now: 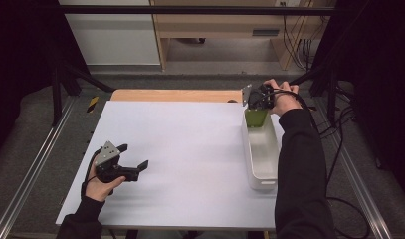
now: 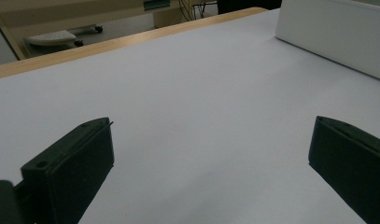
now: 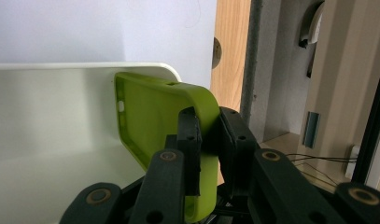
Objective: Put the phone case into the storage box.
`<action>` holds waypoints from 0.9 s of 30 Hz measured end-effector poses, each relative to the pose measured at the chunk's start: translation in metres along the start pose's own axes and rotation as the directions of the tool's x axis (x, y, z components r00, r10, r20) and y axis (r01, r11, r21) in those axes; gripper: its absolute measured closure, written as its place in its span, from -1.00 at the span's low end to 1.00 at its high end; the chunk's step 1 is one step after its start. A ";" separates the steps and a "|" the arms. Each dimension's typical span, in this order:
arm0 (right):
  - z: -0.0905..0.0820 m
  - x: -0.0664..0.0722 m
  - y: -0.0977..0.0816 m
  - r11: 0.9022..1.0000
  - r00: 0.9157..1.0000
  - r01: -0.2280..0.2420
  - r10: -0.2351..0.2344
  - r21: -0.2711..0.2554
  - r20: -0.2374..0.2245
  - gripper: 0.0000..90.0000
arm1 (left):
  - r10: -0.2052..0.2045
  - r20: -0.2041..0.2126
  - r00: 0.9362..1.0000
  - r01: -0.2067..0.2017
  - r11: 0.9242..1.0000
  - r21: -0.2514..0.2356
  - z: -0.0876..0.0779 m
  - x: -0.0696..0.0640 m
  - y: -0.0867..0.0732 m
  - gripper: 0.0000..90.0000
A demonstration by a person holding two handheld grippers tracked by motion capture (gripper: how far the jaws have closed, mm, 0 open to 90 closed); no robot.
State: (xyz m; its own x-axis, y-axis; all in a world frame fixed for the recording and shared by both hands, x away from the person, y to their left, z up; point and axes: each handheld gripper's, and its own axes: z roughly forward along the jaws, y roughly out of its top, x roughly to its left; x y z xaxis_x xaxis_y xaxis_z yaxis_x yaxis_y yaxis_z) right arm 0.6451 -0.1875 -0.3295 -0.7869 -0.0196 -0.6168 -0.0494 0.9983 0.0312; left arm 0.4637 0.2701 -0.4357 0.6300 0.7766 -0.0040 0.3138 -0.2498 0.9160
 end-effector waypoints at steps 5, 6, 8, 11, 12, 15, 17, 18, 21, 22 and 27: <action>0.000 0.000 -0.001 1.000 1.000 -0.002 0.002 -0.003 0.002 0.77 | -0.002 0.000 1.000 0.002 1.000 -0.003 0.000 0.000 0.000 -1.00; 0.000 0.000 -0.001 1.000 1.000 -0.003 0.003 0.003 0.002 0.76 | -0.002 0.000 1.000 0.002 1.000 -0.004 0.000 0.000 0.000 -1.00; 0.000 0.000 -0.001 1.000 1.000 0.001 -0.001 0.000 0.004 0.76 | -0.003 0.000 1.000 0.003 1.000 -0.005 -0.001 0.000 0.000 -1.00; 0.000 0.000 -0.001 1.000 1.000 -0.001 0.001 0.005 0.004 0.74 | -0.002 -0.001 1.000 0.002 1.000 -0.004 0.000 0.000 0.000 -1.00; 0.000 0.000 -0.001 1.000 1.000 0.005 -0.005 0.008 0.006 0.73 | -0.002 0.000 1.000 0.002 1.000 -0.003 0.000 0.000 0.000 -1.00; 0.001 0.000 -0.002 1.000 1.000 0.012 -0.012 0.012 0.010 0.66 | -0.003 0.000 1.000 0.003 1.000 -0.005 -0.001 0.000 0.000 -1.00; 0.001 0.000 -0.002 1.000 1.000 0.015 -0.016 0.005 0.021 0.59 | -0.003 0.000 1.000 0.003 1.000 -0.006 -0.001 0.000 0.000 -1.00; 0.000 -0.001 -0.002 1.000 1.000 0.017 -0.017 0.003 0.025 0.55 | -0.003 -0.001 1.000 0.003 1.000 -0.006 -0.001 0.000 0.000 -1.00; -0.001 -0.001 -0.001 1.000 0.999 0.027 -0.026 -0.008 0.031 0.40 | -0.004 -0.001 1.000 0.004 1.000 -0.007 -0.001 0.000 0.000 -1.00; -0.001 -0.001 -0.001 1.000 0.999 0.023 -0.022 -0.009 0.032 0.36 | -0.003 -0.001 1.000 0.003 1.000 -0.007 -0.001 0.000 0.000 -1.00; -0.008 -0.002 -0.002 0.998 0.999 -0.012 0.014 -0.055 0.036 0.10 | -0.004 -0.002 1.000 0.004 1.000 -0.008 -0.001 0.000 0.000 -1.00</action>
State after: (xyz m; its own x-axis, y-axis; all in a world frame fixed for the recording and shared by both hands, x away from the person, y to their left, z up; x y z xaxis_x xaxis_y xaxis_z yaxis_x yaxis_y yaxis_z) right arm 0.6421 -0.1899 -0.3222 -0.7646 -0.0034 -0.6445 -0.0735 0.9939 0.0819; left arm 0.4632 0.2710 -0.4348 0.6276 0.7785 -0.0066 0.3107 -0.2427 0.9190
